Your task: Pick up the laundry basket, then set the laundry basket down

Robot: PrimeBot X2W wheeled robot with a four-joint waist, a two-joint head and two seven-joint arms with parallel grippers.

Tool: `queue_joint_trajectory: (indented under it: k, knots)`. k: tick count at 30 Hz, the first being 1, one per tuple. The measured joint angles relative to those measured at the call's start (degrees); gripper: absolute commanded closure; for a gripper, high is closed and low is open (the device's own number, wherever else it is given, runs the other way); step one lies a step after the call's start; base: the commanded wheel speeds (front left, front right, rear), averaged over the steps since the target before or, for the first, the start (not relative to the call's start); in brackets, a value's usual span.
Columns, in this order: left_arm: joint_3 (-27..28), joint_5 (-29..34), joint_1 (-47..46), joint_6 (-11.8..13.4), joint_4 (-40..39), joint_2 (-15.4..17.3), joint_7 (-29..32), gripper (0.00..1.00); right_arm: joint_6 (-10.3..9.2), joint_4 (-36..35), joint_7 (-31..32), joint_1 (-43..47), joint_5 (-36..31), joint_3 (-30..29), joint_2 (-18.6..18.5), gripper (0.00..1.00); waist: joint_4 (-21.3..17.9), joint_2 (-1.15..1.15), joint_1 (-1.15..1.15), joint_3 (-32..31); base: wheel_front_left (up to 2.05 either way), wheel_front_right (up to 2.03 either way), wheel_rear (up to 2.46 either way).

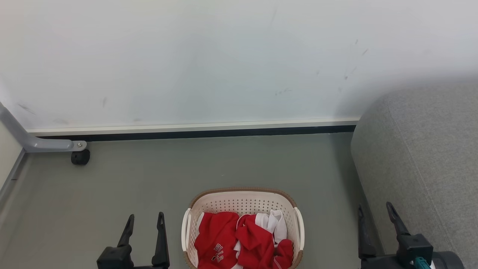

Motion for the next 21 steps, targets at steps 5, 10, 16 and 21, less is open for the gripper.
queue_joint_trajectory:
  k: [5, 10, 16, 21]
  knots:
    - [0.03, 0.00, 0.00, 0.00, 0.57, -0.01, 0.14, 0.00, 0.00, -0.05, 0.08, 0.01, 0.00, -0.05, 0.03, 0.00, 0.07, 0.00, 0.00, 0.05, 0.00, 0.00, 0.00]
    - [-0.03, 0.07, 0.00, 0.00, 0.85, -0.01, 1.00, 0.00, 0.00, -0.16, 0.52, 0.20, -0.01, -0.10, 0.09, 0.00, 0.24, 0.00, 0.00, 0.06, 0.00, 0.00, 0.00]
    - [0.10, 0.07, 0.00, 0.00, 0.79, -0.01, 1.09, 0.00, 0.00, -0.35, 0.59, 0.50, -0.02, 0.00, 0.12, 0.00, 0.47, 0.00, 0.00, 0.28, 0.00, 0.00, 0.00]
    - [0.44, 0.07, 0.00, 0.00, 0.59, 0.00, 1.10, 0.00, 0.00, -0.75, 1.08, 0.52, -0.03, 0.10, 0.16, 0.00, 0.48, 0.00, 0.00, 1.33, 0.00, 0.00, 0.00]
